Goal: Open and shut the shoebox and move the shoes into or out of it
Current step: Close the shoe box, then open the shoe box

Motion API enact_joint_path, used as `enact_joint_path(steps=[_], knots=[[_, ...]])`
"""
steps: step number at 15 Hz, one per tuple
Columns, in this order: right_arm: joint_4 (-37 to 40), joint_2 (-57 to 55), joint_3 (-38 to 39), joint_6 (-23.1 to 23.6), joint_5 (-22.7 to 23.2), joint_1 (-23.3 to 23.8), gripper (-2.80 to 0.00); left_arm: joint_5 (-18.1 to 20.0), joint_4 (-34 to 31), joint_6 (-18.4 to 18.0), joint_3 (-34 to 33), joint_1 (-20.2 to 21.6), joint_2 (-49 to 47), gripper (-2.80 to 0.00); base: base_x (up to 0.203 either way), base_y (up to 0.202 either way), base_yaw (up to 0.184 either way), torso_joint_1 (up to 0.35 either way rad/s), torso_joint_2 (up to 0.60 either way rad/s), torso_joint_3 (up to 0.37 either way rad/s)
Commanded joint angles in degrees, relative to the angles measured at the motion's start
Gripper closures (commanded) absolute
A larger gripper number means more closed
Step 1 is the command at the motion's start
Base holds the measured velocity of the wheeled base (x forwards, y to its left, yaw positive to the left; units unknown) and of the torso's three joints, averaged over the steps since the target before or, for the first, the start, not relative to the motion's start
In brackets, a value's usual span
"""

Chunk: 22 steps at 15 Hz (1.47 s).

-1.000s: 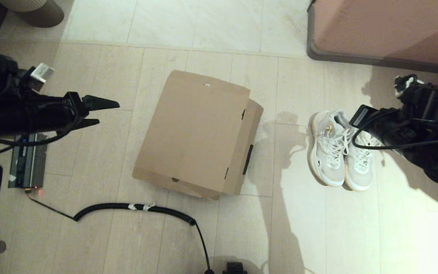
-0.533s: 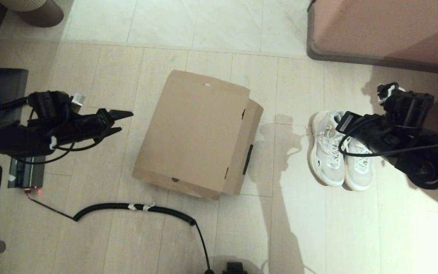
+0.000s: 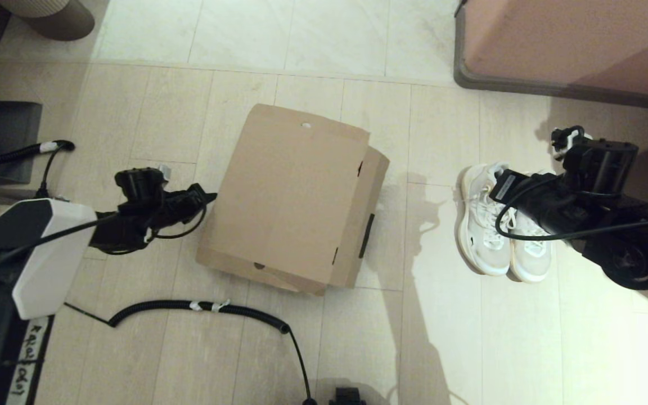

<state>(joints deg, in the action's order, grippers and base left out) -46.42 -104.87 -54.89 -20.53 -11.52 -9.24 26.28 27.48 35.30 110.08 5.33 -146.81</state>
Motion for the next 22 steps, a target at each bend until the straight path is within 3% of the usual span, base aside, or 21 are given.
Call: enact_joint_path(steps=[1,4,7,11,17,19,21,22], knots=[[-2.0,1.0,1.4,0.0,0.0,-0.7,0.0,-1.7,0.3,0.6,0.2,-2.7,-2.7,0.0,0.0,0.0,0.0,0.0,0.0,0.0],[-6.5,1.5,4.3,0.7,-0.2,-1.0,0.0,-5.9,0.4,2.7,0.0,-5.2,-1.3,0.0,0.0,0.0,0.0,0.0,0.0,0.0],[-6.6,3.0,5.9,0.6,-0.3,-0.9,0.0,-5.9,0.4,2.7,-1.2,-5.9,-0.1,0.0,0.0,0.0,0.0,0.0,0.0,0.0],[-6.6,3.1,6.6,0.2,-0.2,-0.9,0.0,-6.0,0.4,3.0,-2.4,-9.9,0.7,0.0,0.0,0.0,0.0,0.0,0.0,0.0],[-6.6,3.0,7.8,0.0,-0.1,-0.9,0.0,-6.4,0.6,3.4,-2.6,-10.0,1.3,0.0,0.0,0.0,0.0,0.0,0.0,0.0],[-6.6,3.0,8.3,-0.2,-0.1,-0.8,0.0,-6.4,1.9,6.8,-3.6,-10.0,3.3,0.0,0.0,0.0,0.0,0.0,0.0,0.0],[-6.7,2.9,8.4,-0.1,-0.1,-0.9,0.0,-6.6,8.0,10.9,-5.5,-10.9,4.6,0.0,0.0,0.0,0.0,0.0,0.0,0.0],[-6.7,3.0,8.4,-0.2,-0.1,-0.9,0.0,-7.5,10.5,11.0,-6.9,-11.5,4.7,0.0,0.0,0.0,0.0,0.0,0.0,0.0]])
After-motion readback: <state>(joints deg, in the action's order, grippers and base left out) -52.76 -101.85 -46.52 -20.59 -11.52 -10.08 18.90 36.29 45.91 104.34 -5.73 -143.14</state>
